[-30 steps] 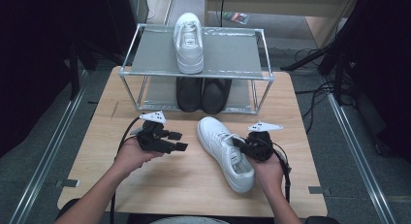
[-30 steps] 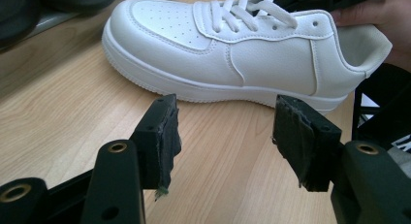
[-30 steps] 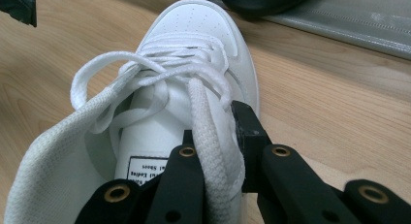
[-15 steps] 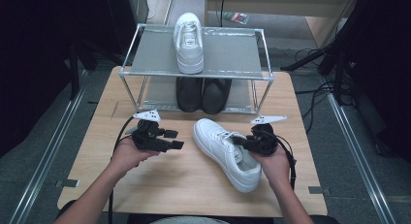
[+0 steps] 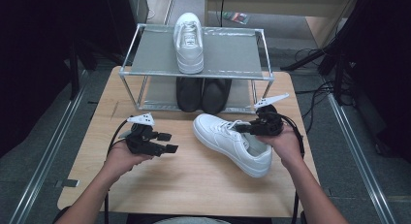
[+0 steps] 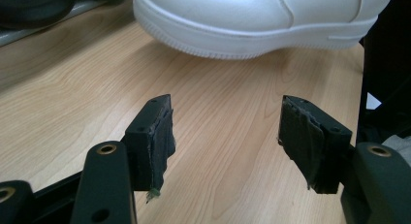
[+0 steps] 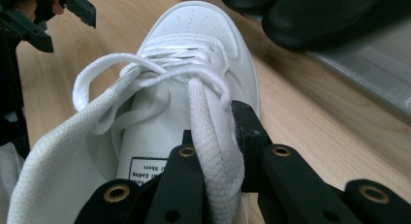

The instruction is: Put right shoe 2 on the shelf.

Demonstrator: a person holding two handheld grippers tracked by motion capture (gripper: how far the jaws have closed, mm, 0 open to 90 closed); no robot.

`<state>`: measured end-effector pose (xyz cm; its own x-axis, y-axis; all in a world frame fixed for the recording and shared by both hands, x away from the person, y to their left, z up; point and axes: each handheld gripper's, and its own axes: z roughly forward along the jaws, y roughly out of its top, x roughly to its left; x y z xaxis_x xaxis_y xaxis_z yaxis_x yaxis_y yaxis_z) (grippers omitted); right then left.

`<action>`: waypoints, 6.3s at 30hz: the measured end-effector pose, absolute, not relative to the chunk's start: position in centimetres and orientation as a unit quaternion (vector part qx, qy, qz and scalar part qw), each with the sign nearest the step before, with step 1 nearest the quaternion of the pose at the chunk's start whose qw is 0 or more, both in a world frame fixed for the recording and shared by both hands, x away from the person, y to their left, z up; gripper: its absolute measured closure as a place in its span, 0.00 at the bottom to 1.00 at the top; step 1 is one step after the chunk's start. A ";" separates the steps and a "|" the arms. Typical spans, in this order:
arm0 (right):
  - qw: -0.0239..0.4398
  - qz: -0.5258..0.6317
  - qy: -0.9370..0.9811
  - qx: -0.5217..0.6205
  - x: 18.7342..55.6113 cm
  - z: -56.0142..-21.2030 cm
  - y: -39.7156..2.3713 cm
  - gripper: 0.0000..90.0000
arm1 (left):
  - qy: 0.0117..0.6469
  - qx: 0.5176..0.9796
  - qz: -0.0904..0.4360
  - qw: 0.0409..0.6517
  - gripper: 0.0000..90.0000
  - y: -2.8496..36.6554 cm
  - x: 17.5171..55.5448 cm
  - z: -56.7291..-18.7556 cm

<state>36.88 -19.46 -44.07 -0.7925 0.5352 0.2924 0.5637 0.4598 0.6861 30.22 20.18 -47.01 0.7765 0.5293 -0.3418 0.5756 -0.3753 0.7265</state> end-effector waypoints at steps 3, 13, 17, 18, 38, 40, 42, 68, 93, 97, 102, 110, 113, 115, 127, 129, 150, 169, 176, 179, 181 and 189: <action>0.019 -0.412 -0.859 -0.303 37.5 -42.9 -19.8 0.94 | 0.341 0.826 -0.024 0.448 0.42 20.6 29.8 -47.1; 0.029 -0.434 -0.861 -0.264 38.9 -36.7 -20.6 0.94 | 0.358 0.814 -0.005 0.458 0.42 21.9 29.1 -46.8; 0.022 -0.442 -0.856 -0.269 39.4 -34.2 -21.0 0.94 | 0.359 0.813 -0.006 0.458 0.42 21.9 29.1 -46.9; 0.021 -0.443 -0.854 -0.272 39.4 -33.6 -21.1 0.94 | 0.359 0.814 -0.007 0.458 0.42 21.9 29.0 -46.9; -0.073 -0.475 -0.753 -0.450 43.2 -27.5 -22.9 0.94 | 0.351 0.818 -0.013 0.456 0.43 21.1 29.1 -47.1; -0.086 -0.474 -0.741 -0.467 44.4 -27.6 -22.5 0.94 | 0.351 0.818 -0.014 0.455 0.43 21.1 29.2 -47.1; -0.095 -0.472 -0.731 -0.483 45.5 -27.6 -22.0 0.94 | 0.350 0.819 -0.015 0.455 0.43 21.1 29.2 -47.1; -0.184 -0.390 -0.673 -0.601 55.3 -27.6 -10.2 0.92 | 0.319 0.831 -0.038 0.454 0.44 19.8 30.2 -47.1; -0.207 -0.379 -0.663 -0.611 55.5 -29.0 -7.1 0.77 | 0.310 0.834 -0.048 0.455 0.44 19.3 30.4 -47.2; -0.198 -0.388 -0.667 -0.605 55.5 -29.0 -7.2 0.70 | 0.311 0.833 -0.050 0.454 0.44 19.3 30.6 -47.2; -0.200 -0.394 -0.675 -0.591 55.1 -28.6 -7.5 0.66 | 0.313 0.833 -0.050 0.454 0.44 19.3 30.7 -47.2; -0.178 -0.412 -0.686 -0.573 53.9 -27.5 -8.5 0.66 | 0.315 0.834 -0.052 0.450 0.44 19.2 30.9 -47.2; -0.176 -0.416 -0.689 -0.566 53.4 -27.1 -8.7 0.65 | 0.313 0.835 -0.052 0.450 0.44 19.2 30.9 -47.2; -0.171 -0.419 -0.693 -0.561 52.7 -26.9 -9.0 0.65 | 0.312 0.836 -0.051 0.449 0.44 19.1 30.9 -47.2; -0.145 -0.455 -0.706 -0.523 49.1 -26.7 -11.6 0.62 | 0.311 0.838 -0.056 0.445 0.44 19.0 31.0 -47.3; -0.143 -0.456 -0.708 -0.520 49.0 -26.8 -11.8 0.61 | 0.311 0.838 -0.057 0.445 0.44 19.0 31.1 -47.3; -0.126 -0.475 -0.733 -0.471 44.8 -29.2 -15.3 0.58 | 0.319 0.836 -0.054 0.443 0.42 19.2 31.2 -47.5; -0.096 -0.477 -0.757 -0.436 40.7 -35.5 -16.0 0.54 | 0.312 0.841 -0.055 0.438 0.42 19.1 31.2 -47.6; -0.063 -0.472 -0.767 -0.429 39.3 -38.6 -15.9 0.53 | 0.314 0.842 -0.054 0.436 0.42 19.1 31.2 -47.7; -0.047 -0.477 -0.765 -0.430 38.7 -40.0 -15.9 0.53 | 0.315 0.842 -0.053 0.435 0.42 19.1 31.2 -47.7; -0.044 -0.476 -0.768 -0.427 38.3 -40.8 -15.8 0.53 | 0.313 0.842 -0.052 0.435 0.42 19.1 31.2 -47.7; -0.032 -0.475 -0.775 -0.415 36.5 -43.9 -15.4 0.53 | 0.314 0.843 -0.052 0.433 0.42 19.1 31.1 -47.7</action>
<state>36.53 -15.42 -43.90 -0.6529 0.6744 0.3448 0.6129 0.2030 0.7637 31.14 19.10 -47.75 0.7976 0.4848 -0.3589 0.5741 -0.4278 0.6981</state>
